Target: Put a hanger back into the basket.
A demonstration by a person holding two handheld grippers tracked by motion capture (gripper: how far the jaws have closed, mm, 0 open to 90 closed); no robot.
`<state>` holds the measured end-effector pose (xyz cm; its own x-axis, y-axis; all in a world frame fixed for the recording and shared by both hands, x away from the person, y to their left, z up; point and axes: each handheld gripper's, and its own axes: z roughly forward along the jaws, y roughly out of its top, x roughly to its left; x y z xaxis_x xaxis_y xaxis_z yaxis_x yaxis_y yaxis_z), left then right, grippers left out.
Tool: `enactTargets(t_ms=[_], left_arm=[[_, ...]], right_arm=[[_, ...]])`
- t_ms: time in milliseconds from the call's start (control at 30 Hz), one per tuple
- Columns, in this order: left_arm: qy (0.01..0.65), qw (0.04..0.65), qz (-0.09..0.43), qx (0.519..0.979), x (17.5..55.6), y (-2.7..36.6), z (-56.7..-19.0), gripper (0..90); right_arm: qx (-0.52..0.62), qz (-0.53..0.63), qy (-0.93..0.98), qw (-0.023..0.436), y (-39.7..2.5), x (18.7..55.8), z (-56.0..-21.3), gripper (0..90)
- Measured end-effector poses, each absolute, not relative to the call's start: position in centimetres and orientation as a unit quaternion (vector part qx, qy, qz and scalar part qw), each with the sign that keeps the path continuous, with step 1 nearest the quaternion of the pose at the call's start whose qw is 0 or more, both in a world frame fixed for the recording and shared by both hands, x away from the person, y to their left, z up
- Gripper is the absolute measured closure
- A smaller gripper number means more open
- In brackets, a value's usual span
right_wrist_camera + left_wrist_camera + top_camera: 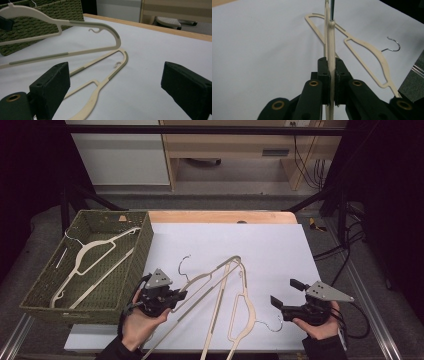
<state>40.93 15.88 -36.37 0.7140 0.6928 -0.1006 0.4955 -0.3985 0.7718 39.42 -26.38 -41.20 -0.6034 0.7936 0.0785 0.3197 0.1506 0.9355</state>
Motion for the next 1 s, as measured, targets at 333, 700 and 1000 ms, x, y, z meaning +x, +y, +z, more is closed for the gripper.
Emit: enactTargets(t_ms=[333,700,1000], left_arm=[[0.329,0.453,0.135,0.818,41.0,18.9,-31.9,85.8],[0.304,0.456,0.163,0.820,42.5,22.4,-28.2,85.8],[0.308,0.456,0.197,0.811,43.9,25.7,-25.5,85.8]], right_arm=[[0.394,0.520,0.726,0.219,-26.5,39.6,-41.4,7.9],[0.396,0.520,0.725,0.220,-26.5,39.7,-41.6,7.0],[0.394,0.522,0.723,0.221,-26.5,39.7,-41.6,6.8]])
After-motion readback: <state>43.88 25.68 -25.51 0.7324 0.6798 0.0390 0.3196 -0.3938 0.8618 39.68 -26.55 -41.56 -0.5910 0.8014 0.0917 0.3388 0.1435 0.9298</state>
